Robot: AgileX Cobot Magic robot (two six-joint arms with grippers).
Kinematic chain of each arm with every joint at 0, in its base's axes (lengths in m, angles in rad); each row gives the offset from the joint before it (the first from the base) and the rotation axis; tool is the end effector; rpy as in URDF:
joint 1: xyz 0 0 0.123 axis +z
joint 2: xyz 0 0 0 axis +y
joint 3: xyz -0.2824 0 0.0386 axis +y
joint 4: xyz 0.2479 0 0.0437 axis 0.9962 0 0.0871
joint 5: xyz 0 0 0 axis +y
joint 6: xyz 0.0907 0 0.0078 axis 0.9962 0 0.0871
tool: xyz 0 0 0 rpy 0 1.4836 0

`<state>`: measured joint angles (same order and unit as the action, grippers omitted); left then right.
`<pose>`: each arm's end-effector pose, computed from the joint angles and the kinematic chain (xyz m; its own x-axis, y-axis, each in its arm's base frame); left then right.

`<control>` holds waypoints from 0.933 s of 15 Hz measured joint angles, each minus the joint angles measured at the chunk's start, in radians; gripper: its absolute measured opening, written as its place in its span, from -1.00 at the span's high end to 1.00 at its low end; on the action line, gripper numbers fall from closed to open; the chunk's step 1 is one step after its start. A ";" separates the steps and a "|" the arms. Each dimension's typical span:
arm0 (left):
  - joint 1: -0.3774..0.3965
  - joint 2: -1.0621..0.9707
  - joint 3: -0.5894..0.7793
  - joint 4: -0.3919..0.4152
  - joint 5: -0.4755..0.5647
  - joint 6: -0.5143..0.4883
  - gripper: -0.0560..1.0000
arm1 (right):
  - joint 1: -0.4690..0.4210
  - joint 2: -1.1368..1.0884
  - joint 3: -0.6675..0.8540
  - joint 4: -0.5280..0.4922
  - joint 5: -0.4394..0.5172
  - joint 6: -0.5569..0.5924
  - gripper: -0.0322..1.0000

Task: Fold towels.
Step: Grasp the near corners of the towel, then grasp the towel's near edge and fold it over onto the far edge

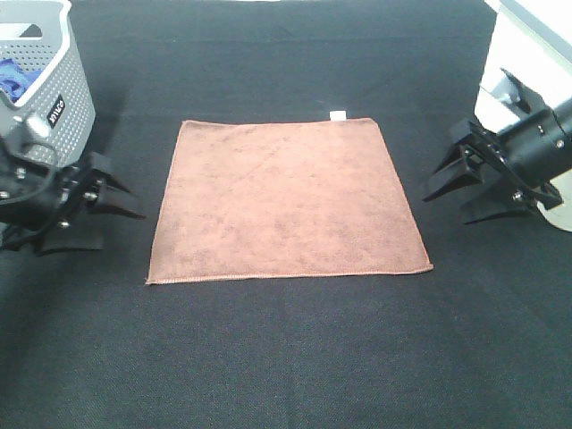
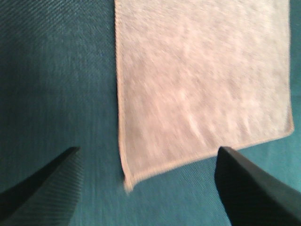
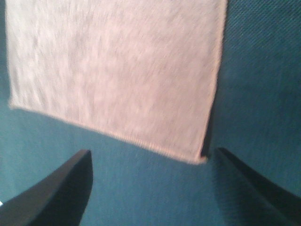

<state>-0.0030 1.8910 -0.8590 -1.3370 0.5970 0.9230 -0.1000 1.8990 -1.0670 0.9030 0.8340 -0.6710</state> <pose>0.3245 -0.0509 0.1206 -0.9220 -0.2980 -0.2473 -0.0869 0.7816 -0.6177 0.3470 0.0185 0.1519 -0.9706 0.1257 -0.2054 -0.0154 0.8187 0.5741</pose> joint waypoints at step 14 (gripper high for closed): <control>-0.186 0.262 -0.206 -0.106 0.032 0.005 -0.09 | 0.151 0.242 -0.122 0.036 -0.048 -0.016 -0.13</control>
<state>-0.1890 2.1530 -1.0650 -1.4430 0.6290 0.9280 0.0510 2.1410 -1.1890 0.9390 0.7860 -0.6870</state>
